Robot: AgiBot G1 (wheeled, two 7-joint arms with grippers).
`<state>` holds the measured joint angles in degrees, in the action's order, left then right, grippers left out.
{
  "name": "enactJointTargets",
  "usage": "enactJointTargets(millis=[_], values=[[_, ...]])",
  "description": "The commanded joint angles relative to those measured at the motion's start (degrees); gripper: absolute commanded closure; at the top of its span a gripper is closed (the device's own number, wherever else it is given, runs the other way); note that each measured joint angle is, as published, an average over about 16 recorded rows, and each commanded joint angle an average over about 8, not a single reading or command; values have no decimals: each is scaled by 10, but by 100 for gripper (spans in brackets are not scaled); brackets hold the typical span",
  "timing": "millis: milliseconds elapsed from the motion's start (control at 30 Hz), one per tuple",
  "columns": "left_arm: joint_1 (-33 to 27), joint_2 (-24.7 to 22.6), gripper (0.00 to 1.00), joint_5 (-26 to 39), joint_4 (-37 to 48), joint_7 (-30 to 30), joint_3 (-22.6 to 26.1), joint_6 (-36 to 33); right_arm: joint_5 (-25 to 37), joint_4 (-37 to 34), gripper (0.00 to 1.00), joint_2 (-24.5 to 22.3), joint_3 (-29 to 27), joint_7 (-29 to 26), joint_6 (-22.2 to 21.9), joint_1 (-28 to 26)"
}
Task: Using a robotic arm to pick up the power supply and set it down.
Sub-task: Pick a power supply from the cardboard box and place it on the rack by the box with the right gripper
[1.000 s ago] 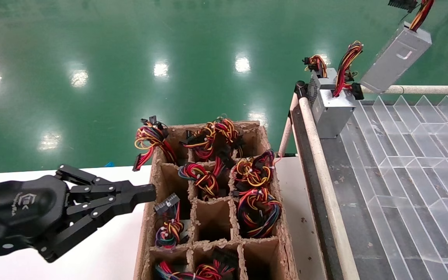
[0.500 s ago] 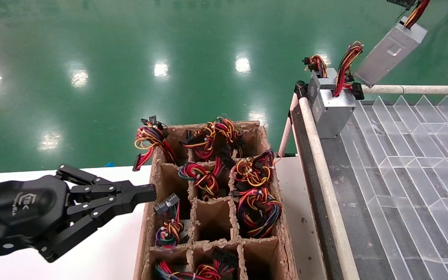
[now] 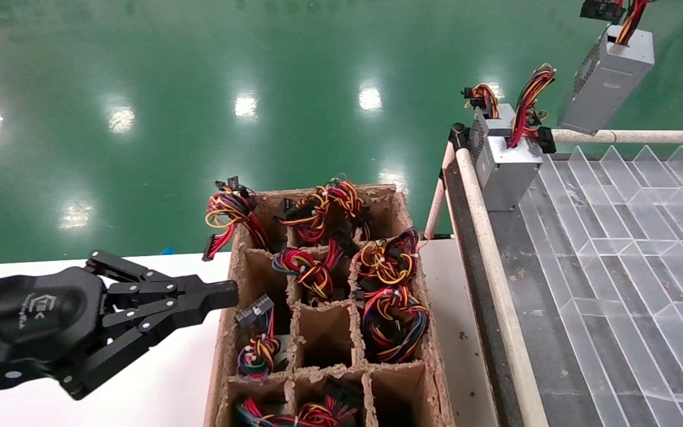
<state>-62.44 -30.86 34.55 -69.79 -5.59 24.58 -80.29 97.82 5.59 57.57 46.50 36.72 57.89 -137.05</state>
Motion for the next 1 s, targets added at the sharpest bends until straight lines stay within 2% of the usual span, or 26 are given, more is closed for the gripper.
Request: enactJointTargets(millis=[33,167,467,733,1000], values=[[0,0,100,0,0,0,0,0,-6,2,100,-4,-4,22,12,2],[0,0,100,0,0,0,0,0,-5,-5,100,-5,-3,57,-2,7],[0,0,100,0,0,0,0,0,4,-11,100,-1,2,125,-62,20],[0,0,100,0,0,0,0,0,11,-19,100,-1,6,178,-79,34],[0,0,100,0,0,0,0,0,-2,-31,100,10,-2,206,-84,58]])
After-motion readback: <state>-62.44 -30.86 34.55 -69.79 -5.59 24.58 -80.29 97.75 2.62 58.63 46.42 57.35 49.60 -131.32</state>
